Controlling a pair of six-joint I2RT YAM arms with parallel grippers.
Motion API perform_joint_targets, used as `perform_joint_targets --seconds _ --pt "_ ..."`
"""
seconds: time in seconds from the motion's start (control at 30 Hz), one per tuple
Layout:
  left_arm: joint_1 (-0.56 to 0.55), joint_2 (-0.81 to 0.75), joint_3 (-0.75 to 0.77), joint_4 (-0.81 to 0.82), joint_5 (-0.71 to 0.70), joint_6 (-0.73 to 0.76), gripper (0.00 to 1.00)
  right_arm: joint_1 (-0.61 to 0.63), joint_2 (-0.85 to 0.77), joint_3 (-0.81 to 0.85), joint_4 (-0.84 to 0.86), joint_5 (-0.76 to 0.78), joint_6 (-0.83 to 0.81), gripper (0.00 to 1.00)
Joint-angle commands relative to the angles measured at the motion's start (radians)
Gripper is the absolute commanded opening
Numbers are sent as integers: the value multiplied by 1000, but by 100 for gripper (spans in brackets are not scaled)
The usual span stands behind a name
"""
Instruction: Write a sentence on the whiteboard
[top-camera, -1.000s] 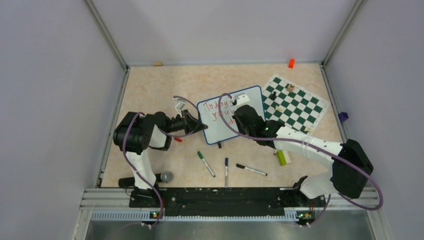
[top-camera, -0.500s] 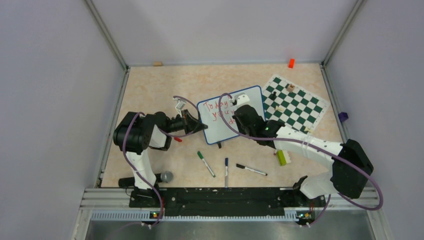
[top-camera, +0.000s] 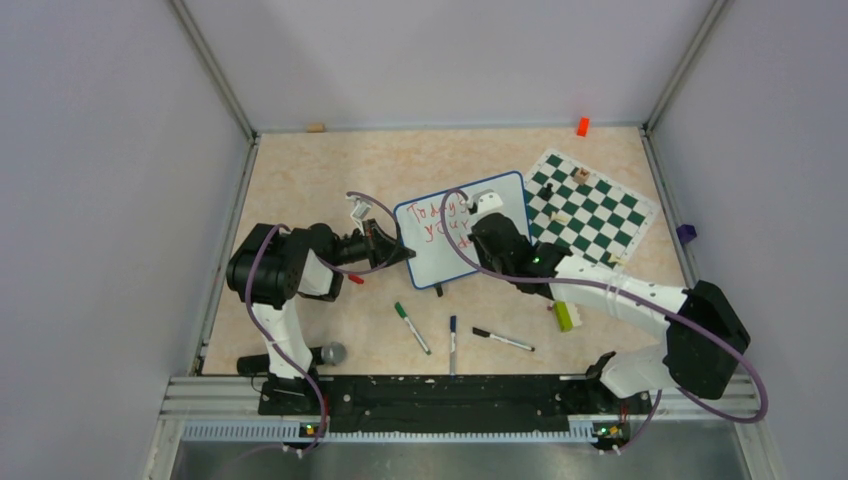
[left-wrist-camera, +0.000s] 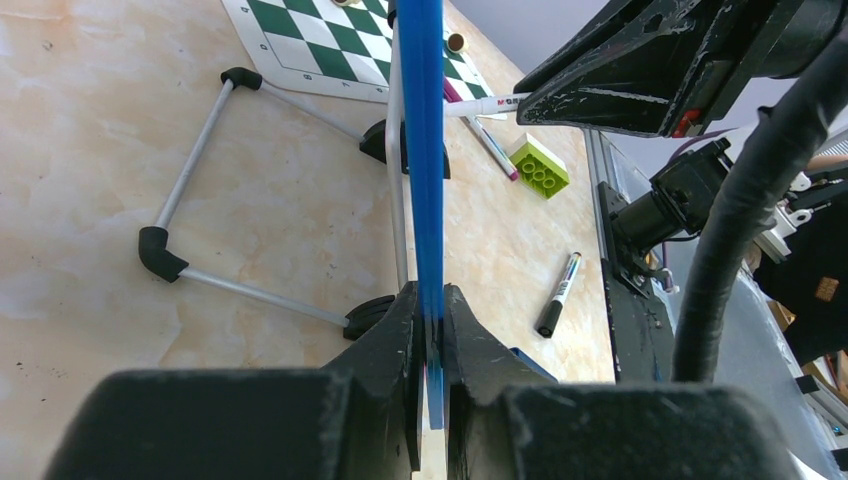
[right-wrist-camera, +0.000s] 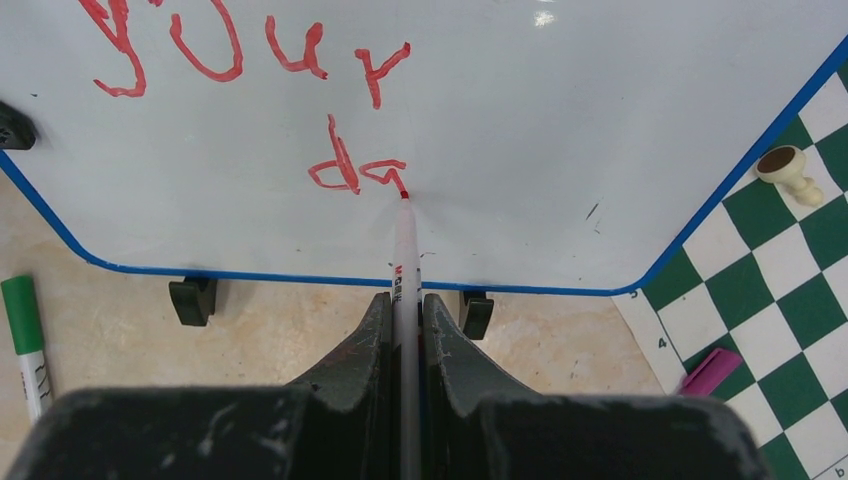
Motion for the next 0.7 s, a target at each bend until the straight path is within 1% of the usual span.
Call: perform_joint_targets --seconds 0.0,0.17,0.33,0.47,0.57,0.67 --pt "-4 -16 -1 108 46 40 0 -18 -53 16 21 21 1 0" --pt "-4 -15 2 108 46 39 0 -19 -162 7 31 2 -19 0" --pt "-4 -20 0 105 46 39 0 -47 -246 -66 90 8 -43 0" --pt "-4 9 12 107 47 35 0 -67 -277 -116 161 -47 -63 0" --pt "-6 31 27 109 51 30 0 -67 -290 -126 178 -86 -97 0" --pt "-6 13 17 109 50 31 0 -69 -350 -170 229 -157 -130 0"
